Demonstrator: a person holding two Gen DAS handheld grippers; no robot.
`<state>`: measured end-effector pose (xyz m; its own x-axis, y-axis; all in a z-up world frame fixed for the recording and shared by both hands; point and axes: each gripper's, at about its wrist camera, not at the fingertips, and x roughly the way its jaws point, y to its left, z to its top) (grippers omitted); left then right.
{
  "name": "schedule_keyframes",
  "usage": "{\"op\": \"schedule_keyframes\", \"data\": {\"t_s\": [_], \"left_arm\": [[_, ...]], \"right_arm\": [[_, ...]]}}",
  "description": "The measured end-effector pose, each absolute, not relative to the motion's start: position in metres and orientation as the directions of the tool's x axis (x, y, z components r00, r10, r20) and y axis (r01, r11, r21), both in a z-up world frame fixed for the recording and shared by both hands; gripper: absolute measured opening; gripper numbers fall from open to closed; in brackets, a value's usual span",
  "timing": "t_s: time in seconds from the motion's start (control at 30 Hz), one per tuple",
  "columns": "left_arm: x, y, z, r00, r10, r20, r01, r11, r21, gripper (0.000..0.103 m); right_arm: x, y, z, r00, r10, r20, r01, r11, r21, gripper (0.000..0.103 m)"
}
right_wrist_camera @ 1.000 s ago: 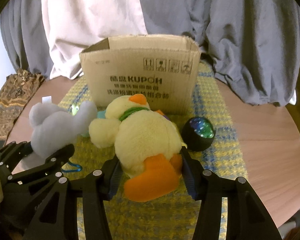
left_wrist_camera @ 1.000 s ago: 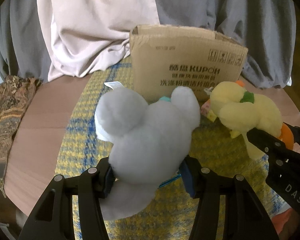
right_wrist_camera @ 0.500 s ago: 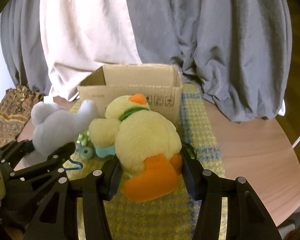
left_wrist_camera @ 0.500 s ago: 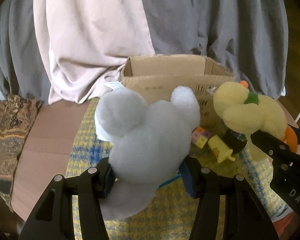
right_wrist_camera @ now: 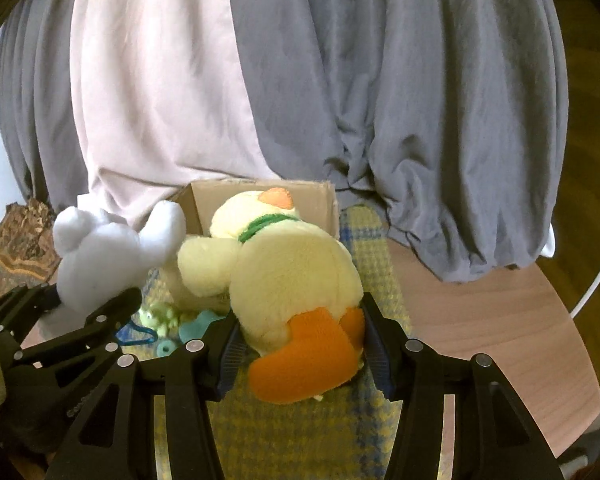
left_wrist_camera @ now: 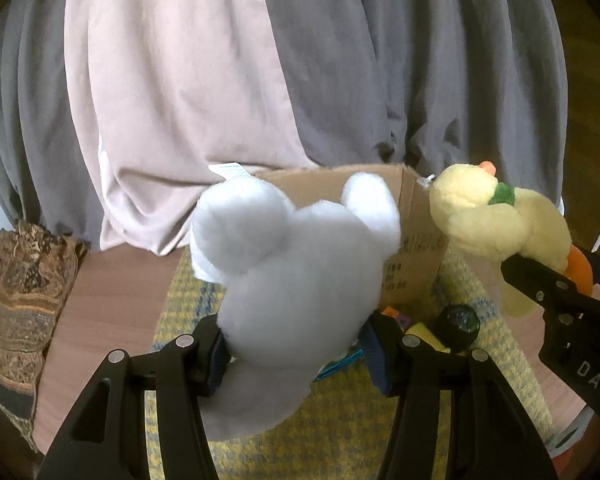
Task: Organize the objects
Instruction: 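Lift the grey plush with the left tool while the right tool carries the duck over the box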
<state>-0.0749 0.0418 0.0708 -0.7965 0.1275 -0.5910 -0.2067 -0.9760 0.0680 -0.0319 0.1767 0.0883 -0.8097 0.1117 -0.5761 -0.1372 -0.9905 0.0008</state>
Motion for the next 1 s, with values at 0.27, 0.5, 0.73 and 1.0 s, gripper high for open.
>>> {"op": "schedule_keyframes", "data": {"t_s": [0.27,0.5,0.73,1.0], "left_arm": [[-0.085,0.042,0.089,-0.823,0.14,-0.55,-0.21,-0.975,0.066,0.055],[-0.103,0.044,0.104,-0.837,0.143,-0.529,-0.215,-0.974,0.077,0.055],[-0.127,0.051,0.117,-0.837,0.168,-0.521,-0.241,-0.968,0.076,0.055],[-0.155,0.055,0.122,-0.827,0.186,-0.53,-0.258,-0.964,0.065,0.055]], "right_arm": [[-0.045,0.177,0.099,-0.822,0.121,-0.557,-0.146,-0.989,0.001,0.053],[-0.062,0.175,0.103,-0.826,0.143,-0.545,-0.165,-0.986,-0.008,0.053],[-0.078,0.179,0.115,-0.838,0.159,-0.523,-0.177,-0.984,-0.016,0.053],[-0.099,0.181,0.123,-0.838,0.164,-0.52,-0.179,-0.984,-0.021,0.053]]}}
